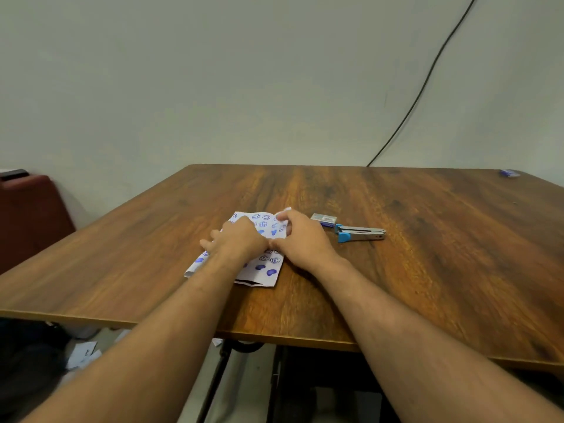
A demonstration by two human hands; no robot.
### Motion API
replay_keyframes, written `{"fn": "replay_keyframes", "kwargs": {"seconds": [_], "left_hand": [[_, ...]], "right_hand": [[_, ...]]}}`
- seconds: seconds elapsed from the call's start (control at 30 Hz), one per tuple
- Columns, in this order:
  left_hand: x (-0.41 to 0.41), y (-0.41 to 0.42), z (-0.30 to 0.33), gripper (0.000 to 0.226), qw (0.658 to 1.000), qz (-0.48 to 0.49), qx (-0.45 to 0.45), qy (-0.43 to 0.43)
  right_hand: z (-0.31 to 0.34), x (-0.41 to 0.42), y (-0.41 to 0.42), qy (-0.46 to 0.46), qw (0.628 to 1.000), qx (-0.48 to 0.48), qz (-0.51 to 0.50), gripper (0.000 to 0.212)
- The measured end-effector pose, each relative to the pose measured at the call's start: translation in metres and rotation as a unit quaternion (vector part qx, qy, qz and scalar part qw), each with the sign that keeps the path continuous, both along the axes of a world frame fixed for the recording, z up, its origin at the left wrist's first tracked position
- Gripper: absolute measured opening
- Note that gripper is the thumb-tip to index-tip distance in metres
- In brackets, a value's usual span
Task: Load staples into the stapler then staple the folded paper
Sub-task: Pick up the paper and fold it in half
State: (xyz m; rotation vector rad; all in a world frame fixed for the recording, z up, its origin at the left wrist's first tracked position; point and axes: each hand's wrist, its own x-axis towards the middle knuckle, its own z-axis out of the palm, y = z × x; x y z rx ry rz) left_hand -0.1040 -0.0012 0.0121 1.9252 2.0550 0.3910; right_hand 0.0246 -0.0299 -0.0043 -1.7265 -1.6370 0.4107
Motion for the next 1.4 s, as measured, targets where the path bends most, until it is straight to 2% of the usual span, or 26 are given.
{"fn": "replay_keyframes", "kwargs": {"seconds": [0.07, 0.13, 0.23, 0.33, 0.4, 0.47, 0.5, 0.53, 0.67, 0.8, 1.07, 1.4], "left_hand": [[-0.001, 0.000, -0.005, 0.081, 0.999, 0.002, 0.024, -0.022], [0.000, -0.004, -0.007, 0.090, 0.997, 0.015, 0.059, -0.054], [0.001, -0.004, -0.002, 0.090, 0.981, 0.040, 0.096, -0.163], [0.000, -0.004, 0.012, 0.085, 0.959, 0.060, 0.052, -0.272], [0.005, -0.004, 0.015, 0.069, 0.921, 0.031, -0.010, -0.389], [0.014, -0.007, 0.014, 0.046, 0.850, -0.010, -0.090, -0.518], [0.020, -0.010, 0.013, 0.039, 0.822, -0.024, -0.113, -0.558], [0.026, -0.014, 0.012, 0.035, 0.808, -0.033, -0.118, -0.577], [0.044, -0.021, 0.003, 0.022, 0.797, -0.078, -0.085, -0.592], [0.042, -0.022, -0.002, 0.023, 0.797, -0.138, -0.085, -0.582], [0.040, -0.024, -0.008, 0.028, 0.801, -0.166, -0.059, -0.572], [0.035, -0.023, -0.014, 0.020, 0.784, -0.187, -0.048, -0.590]], "right_hand": [[0.001, -0.002, 0.001, 0.091, 0.996, 0.008, -0.010, 0.067], [0.004, 0.002, 0.001, 0.129, 0.991, 0.026, -0.039, 0.065], [0.010, 0.020, -0.002, 0.192, 0.979, 0.037, -0.060, 0.051], [0.018, 0.055, -0.017, 0.300, 0.952, 0.030, -0.049, 0.029], [0.022, 0.079, -0.030, 0.352, 0.935, 0.026, -0.043, 0.021], [0.022, 0.099, -0.040, 0.385, 0.922, 0.016, -0.044, 0.019], [0.020, 0.107, -0.043, 0.398, 0.916, 0.008, -0.042, 0.019], [0.019, 0.113, -0.046, 0.410, 0.912, -0.003, -0.036, 0.021], [0.011, 0.126, -0.054, 0.450, 0.893, -0.028, -0.007, 0.022], [0.011, 0.128, -0.057, 0.474, 0.880, -0.025, -0.001, 0.019], [0.009, 0.126, -0.057, 0.462, 0.886, -0.037, 0.020, 0.020], [0.006, 0.127, -0.054, 0.527, 0.849, 0.002, 0.030, 0.024]]}}
